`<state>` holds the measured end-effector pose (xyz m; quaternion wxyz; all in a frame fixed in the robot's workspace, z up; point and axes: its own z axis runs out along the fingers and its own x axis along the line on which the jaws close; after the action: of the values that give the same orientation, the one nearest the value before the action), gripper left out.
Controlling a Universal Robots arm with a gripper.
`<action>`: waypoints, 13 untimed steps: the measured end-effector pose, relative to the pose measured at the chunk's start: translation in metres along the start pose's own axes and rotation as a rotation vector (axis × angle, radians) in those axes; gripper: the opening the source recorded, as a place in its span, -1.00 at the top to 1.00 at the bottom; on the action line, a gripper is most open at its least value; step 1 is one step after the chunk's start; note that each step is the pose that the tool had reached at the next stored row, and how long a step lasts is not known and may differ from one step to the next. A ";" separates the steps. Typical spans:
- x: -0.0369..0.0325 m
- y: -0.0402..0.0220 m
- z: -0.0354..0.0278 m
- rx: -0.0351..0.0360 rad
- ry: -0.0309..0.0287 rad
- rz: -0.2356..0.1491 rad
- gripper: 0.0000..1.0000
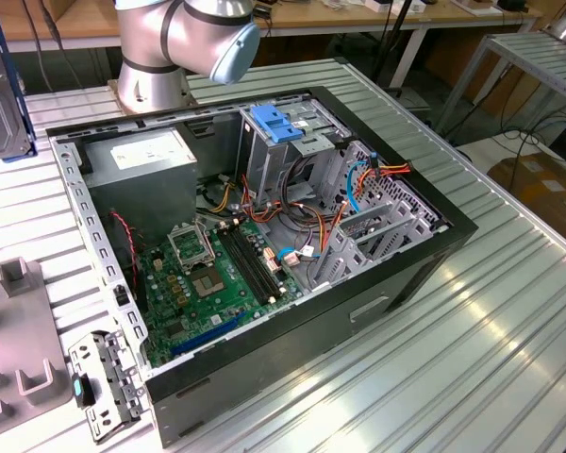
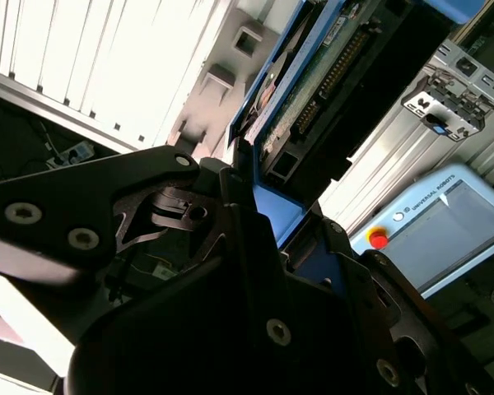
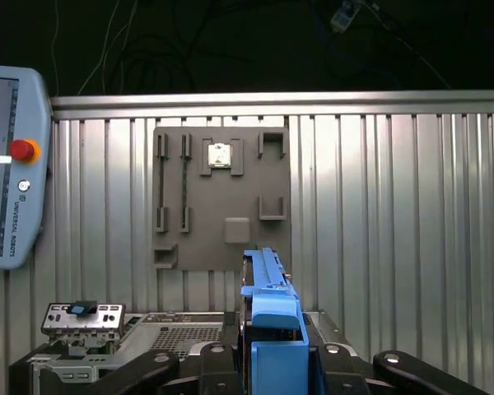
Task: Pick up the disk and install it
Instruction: 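Pick up the disk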
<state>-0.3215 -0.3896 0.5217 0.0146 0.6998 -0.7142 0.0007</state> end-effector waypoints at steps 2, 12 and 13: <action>0.0002 -0.0025 0.0000 0.0000 0.0000 0.000 0.26; 0.0013 -0.0151 -0.0003 0.0000 0.0000 0.000 0.26; 0.0013 -0.0164 -0.0003 0.0000 0.0000 0.000 0.26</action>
<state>-0.3051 -0.3913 0.5217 0.0146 0.6998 -0.7142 0.0007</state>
